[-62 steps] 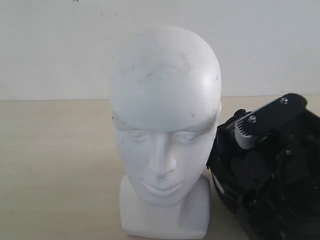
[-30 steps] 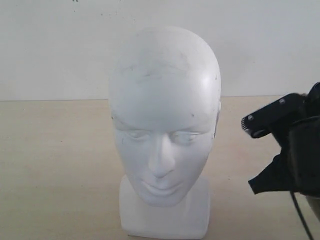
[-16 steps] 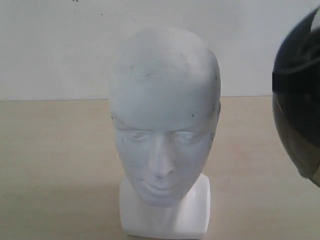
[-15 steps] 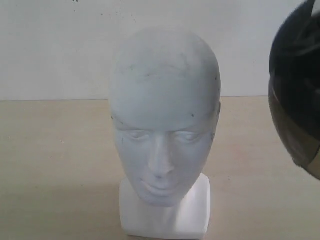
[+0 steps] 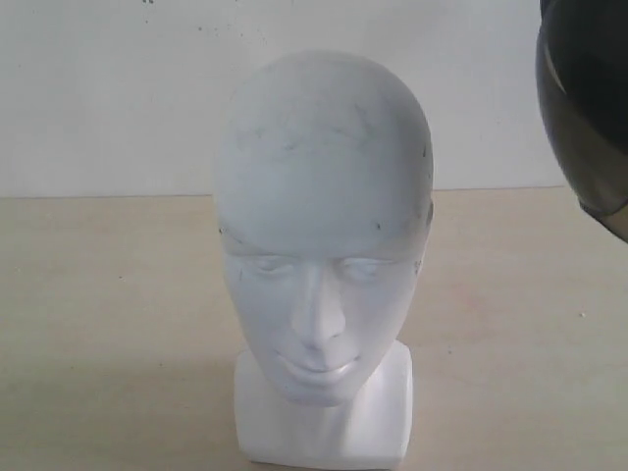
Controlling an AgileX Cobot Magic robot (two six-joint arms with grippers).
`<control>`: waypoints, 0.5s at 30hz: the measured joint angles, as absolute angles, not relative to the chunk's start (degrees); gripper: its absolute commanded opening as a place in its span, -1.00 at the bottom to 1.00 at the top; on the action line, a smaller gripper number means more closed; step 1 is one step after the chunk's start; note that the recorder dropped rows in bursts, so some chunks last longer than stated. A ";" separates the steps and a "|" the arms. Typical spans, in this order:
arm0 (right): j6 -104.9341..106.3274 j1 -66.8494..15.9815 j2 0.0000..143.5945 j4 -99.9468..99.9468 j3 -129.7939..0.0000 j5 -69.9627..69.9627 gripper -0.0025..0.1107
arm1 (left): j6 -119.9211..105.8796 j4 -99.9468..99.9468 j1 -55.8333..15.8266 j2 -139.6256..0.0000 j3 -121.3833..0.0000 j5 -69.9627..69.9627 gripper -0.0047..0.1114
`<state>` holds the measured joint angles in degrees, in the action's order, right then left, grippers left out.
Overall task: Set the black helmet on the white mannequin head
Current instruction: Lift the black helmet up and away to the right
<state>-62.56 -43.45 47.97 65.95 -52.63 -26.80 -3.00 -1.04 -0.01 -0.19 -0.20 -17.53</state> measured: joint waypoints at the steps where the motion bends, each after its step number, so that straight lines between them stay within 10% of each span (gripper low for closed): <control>1: -62.68 -43.45 47.97 68.48 -52.63 -25.22 -0.96 | -3.00 -1.04 -0.01 -0.19 -0.20 -17.53 -0.84; 15: -85.21 -43.45 47.25 90.46 -58.37 -17.38 -0.96 | -3.00 -1.04 -0.01 -0.19 -0.20 -17.53 -0.84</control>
